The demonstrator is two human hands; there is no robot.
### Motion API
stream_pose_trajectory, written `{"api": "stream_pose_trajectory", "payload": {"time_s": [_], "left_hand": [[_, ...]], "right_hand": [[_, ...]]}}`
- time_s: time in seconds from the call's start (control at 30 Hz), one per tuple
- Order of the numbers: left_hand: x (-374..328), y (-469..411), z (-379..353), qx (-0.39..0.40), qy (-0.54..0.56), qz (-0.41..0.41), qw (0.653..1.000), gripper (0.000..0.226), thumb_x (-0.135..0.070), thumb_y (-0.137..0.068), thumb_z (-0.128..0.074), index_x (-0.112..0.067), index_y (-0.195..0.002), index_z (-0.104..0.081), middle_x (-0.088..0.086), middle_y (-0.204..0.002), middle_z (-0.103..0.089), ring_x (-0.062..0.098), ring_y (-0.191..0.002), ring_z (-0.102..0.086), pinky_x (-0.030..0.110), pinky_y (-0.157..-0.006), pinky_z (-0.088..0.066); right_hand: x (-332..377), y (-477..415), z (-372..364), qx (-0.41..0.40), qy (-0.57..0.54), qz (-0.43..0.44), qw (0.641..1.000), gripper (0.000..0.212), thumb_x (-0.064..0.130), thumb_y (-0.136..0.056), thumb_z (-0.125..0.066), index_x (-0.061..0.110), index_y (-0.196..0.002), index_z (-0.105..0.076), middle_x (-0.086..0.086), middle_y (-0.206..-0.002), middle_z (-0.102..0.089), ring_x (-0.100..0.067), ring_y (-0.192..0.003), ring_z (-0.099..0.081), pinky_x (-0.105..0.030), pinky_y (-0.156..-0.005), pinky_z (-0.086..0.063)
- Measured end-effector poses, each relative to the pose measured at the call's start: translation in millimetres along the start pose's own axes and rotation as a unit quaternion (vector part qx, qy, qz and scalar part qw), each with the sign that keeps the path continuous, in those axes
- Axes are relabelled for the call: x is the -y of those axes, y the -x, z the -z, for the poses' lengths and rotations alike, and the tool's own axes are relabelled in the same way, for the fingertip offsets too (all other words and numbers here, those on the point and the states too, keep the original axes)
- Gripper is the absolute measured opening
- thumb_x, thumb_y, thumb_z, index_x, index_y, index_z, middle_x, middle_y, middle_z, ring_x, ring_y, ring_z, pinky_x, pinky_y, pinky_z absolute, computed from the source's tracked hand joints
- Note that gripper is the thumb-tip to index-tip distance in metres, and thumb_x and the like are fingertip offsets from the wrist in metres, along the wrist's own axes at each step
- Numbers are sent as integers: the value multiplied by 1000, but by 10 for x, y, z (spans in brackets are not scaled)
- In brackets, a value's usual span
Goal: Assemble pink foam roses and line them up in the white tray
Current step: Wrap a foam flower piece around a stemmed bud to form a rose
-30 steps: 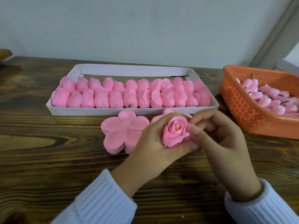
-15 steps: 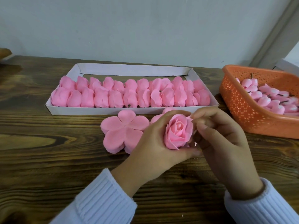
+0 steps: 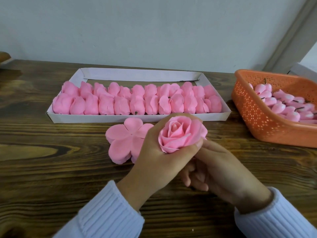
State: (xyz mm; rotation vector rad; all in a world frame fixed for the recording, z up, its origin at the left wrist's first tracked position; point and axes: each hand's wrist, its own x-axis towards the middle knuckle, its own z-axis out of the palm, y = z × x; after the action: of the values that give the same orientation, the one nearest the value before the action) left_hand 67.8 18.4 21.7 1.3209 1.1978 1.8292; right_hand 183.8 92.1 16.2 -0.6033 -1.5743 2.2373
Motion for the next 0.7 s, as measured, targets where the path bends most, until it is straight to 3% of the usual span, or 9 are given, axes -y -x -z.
{"api": "stream_pose_trajectory", "payload": {"time_s": [0.07,0.13,0.2,0.3,0.43,0.57,0.7], "left_hand": [[7,14,-4,17,5,25,1000,18,-14,-79,-72,-14,-95,-65,-13,-52,-61,1,-40,-55,17,-42,-48],[17,20,-2,31,13,34,999,19,-13,-80,-72,-11,-98,-64,-15,-49,-59,-1,-43,-58,14,-44,-47],[28,13,1,28,3,25,999,19,-11,-77,-72,-14,-94,-65,-17,-50,-59,-4,-46,-57,12,-48,-47],[9,10,-12,13,4,21,1000,21,-21,-71,-77,-20,-90,-66,-12,-51,-59,1,-39,-51,18,-44,-47],[4,-1,-11,-14,32,22,999,24,-19,-71,-75,-35,-87,-67,-11,-65,-66,4,-39,-52,21,-40,-47],[16,-4,-12,-34,51,25,998,19,-23,-71,-72,-32,-87,-68,-10,-70,-65,6,-36,-50,19,-37,-44],[19,-4,-18,-40,54,12,998,20,-25,-71,-71,-26,-90,-66,-6,-65,-64,16,-45,-54,22,-41,-46]], "right_hand": [[-12,-11,-37,32,-11,-32,999,31,15,-82,-48,13,-59,-68,-2,-50,-58,-8,-37,-50,-13,-31,-27],[-17,-34,-37,41,-29,-50,997,22,13,-80,-49,3,-67,-64,-5,-50,-53,-8,-38,-45,-13,-31,-23],[-13,-44,-29,49,-45,-65,996,19,14,-80,-51,-3,-73,-58,-6,-51,-50,-7,-38,-42,-13,-32,-22],[-10,-39,-30,56,-72,-78,993,22,13,-81,-54,3,-62,-58,-5,-52,-49,-5,-37,-38,-13,-34,-19],[-21,-55,-33,33,-92,-75,992,27,8,-91,-54,2,-65,-53,-4,-53,-49,-3,-36,-36,-12,-34,-19],[-40,-57,-47,31,-108,-73,991,31,12,-91,-44,3,-64,-54,-5,-53,-51,-4,-37,-37,-11,-33,-23],[-53,-52,-71,-20,-77,0,997,19,15,-89,-57,2,-77,-61,-8,-54,-56,-11,-42,-50,-15,-35,-32]]}}
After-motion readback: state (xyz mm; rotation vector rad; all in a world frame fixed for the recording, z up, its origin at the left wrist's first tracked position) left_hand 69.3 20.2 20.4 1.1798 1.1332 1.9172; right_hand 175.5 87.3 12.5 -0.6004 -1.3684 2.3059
